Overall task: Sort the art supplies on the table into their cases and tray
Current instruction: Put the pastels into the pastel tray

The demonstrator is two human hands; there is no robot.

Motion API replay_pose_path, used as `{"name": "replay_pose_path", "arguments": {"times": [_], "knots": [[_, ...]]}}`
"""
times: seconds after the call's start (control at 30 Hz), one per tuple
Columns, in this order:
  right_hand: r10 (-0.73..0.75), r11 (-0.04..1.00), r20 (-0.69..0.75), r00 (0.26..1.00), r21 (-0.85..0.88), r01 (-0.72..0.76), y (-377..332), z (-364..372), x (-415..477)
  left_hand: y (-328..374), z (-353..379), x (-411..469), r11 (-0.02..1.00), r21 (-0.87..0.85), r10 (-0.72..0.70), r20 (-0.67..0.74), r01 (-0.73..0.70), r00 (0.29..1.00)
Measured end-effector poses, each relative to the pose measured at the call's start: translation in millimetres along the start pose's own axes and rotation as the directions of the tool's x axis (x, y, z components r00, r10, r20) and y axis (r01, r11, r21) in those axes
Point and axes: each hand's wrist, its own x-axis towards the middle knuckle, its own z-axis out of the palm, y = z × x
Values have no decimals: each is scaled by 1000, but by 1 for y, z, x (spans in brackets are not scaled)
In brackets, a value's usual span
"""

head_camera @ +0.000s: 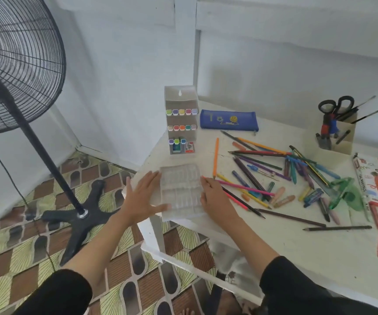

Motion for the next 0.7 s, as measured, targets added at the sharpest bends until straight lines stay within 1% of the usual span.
{"name": "replay_pose_path", "arguments": {"times": [0.1, 0.17, 0.23, 0.3, 0.37, 0.4, 0.47, 0.5, 0.53, 0.6, 0.7], "knots": [[22, 998, -1, 1000, -53, -22, 11, -8, -2, 8, -3, 15, 995, -60, 78, 82, -74, 994], [3, 996, 2, 1000, -85, -3, 24, -16, -2, 18, -5, 27, 987, -131, 110, 99, -97, 989], [-20, 1000, -45, 999, -6, 20, 37, -24, -2, 26, -3, 36, 980, -171, 119, 97, -102, 988], [1, 998, -162, 987, 61, 9, 51, -33, 1, 30, 1, 40, 983, -157, 109, 79, -96, 991], [104, 993, -262, 960, 75, -87, 59, -45, 5, 31, 3, 40, 987, -138, 82, 39, -76, 996], [169, 985, -266, 949, 74, -155, 64, -50, 9, 30, 4, 39, 988, -139, 63, 6, -62, 998], [248, 965, -204, 947, -39, -261, 73, -54, 15, 28, 4, 38, 988, -144, 47, -51, -54, 998], [266, 953, -176, 948, -99, -285, 77, -53, 17, 27, 4, 38, 987, -148, 54, -68, -64, 996], [282, 946, -175, 943, -113, -304, 80, -51, 18, 26, 4, 38, 986, -148, 67, -78, -78, 995], [313, 936, -200, 928, -102, -337, 82, -46, 22, 24, 5, 39, 986, -133, 90, -75, -100, 993], [311, 928, -237, 920, -131, -348, 78, -43, 23, 22, 5, 37, 987, -131, 85, -73, -94, 994]]}}
